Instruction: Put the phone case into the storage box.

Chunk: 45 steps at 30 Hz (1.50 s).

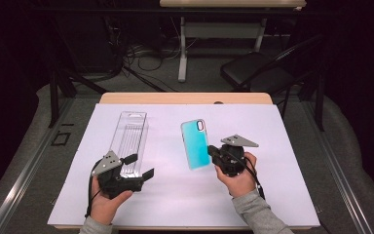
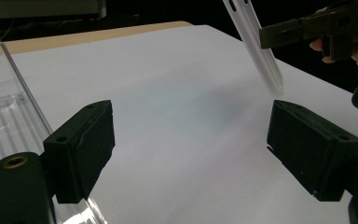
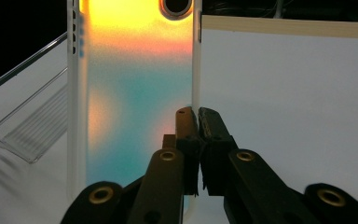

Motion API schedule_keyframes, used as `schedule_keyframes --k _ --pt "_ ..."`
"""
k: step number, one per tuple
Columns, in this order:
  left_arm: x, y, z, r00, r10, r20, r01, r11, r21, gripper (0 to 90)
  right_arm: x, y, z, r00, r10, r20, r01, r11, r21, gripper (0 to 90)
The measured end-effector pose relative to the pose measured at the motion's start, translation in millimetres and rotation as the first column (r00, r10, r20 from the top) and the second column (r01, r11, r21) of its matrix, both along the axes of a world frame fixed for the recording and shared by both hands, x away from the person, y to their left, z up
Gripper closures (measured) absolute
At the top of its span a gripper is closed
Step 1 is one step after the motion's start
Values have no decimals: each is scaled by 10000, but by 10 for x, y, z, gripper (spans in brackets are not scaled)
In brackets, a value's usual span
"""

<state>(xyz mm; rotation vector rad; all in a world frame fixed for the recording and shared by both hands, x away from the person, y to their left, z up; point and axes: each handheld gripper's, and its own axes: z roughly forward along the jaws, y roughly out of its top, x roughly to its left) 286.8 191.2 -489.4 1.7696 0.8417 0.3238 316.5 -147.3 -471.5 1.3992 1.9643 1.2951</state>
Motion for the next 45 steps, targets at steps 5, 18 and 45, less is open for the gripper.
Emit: schedule_keyframes --k 5,18,45 --pt "84 -77 81 10000 -20 -17 20 9999 -123 152 -19 26 32 9997 2 229 -4 10000 76 874" --pt "328 -297 299 9998 -89 -185 74 9968 -799 186 7 163 132 9964 17 842 -42 9996 291 874" --pt "553 -498 563 9929 -836 -851 700 9859 -1517 409 -63 182 70 9841 -356 1742 323 9992 218 875"
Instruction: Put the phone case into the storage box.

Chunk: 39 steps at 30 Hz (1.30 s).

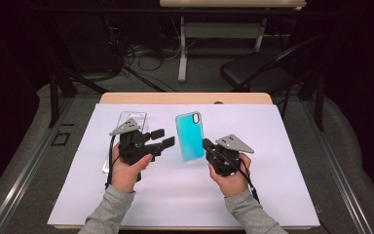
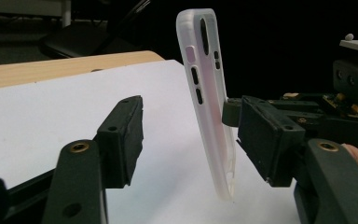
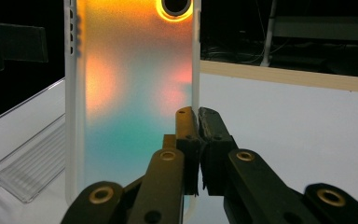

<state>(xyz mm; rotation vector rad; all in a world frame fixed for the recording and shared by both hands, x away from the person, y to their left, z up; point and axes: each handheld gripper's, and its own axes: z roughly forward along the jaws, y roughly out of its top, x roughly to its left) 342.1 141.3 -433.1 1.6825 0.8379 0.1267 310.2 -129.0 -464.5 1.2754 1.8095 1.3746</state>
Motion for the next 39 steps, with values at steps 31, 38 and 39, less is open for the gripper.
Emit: schedule_keyframes --k 31,38,39 --pt "46 -164 -150 9853 -580 -1606 482 9968 -639 540 -16 -19 -37 10000 -64 6 64 10000 2 875" --pt "54 -163 -210 9781 -754 -1941 614 9951 -769 591 -26 -11 -39 10000 -31 -7 31 10000 -21 875" --pt "55 -168 -219 9738 -809 -2125 642 9944 -844 592 -28 -9 -40 10000 -12 21 12 10000 -11 875"
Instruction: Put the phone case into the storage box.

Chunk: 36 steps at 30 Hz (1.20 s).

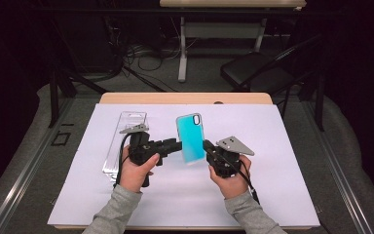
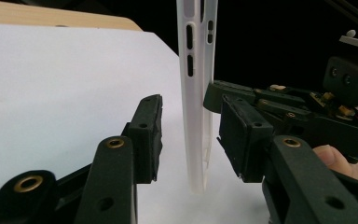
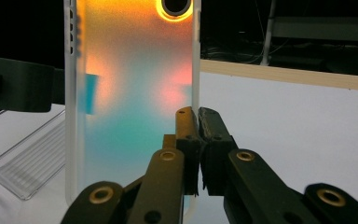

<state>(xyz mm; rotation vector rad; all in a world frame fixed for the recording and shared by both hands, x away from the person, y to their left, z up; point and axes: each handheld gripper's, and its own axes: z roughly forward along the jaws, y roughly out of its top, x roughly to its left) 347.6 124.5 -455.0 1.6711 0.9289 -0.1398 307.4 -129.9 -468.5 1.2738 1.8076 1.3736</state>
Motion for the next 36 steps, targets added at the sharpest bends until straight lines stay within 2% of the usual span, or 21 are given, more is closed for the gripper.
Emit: schedule_keyframes --k 5,9,36 --pt "14 -24 -52 9980 -239 -584 233 9997 -110 591 -8 7 -1 10000 17 4 -17 10000 22 875" --pt "15 -34 -70 9962 -310 -812 305 9995 -81 620 -7 4 1 10000 36 34 -36 10000 21 875" --pt "6 -82 -98 9939 -441 -1010 461 9988 173 782 -26 31 -7 9999 161 21 -161 9999 5 875"
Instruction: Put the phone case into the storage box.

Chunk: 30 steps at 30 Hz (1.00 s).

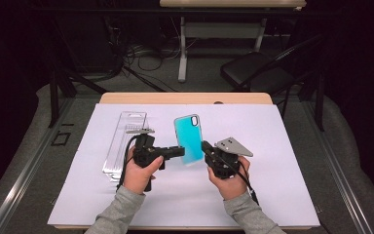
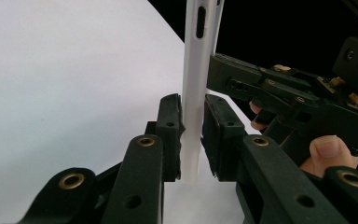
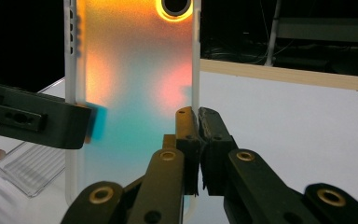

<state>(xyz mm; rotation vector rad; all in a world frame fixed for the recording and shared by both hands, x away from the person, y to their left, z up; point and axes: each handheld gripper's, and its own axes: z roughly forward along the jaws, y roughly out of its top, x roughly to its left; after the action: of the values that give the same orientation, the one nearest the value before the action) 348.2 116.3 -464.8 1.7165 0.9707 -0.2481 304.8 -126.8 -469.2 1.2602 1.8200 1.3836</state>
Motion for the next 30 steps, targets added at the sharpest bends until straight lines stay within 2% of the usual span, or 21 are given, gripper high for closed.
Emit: schedule_keyframes --k 2,30 --pt "-5 -8 -3 10000 17 -85 -17 10000 13 798 2 4 -4 10000 17 29 -17 10000 -19 875" --pt "-17 -3 11 10000 43 -20 -43 9999 132 817 -1 8 -13 10000 80 -37 -80 10000 -37 874"
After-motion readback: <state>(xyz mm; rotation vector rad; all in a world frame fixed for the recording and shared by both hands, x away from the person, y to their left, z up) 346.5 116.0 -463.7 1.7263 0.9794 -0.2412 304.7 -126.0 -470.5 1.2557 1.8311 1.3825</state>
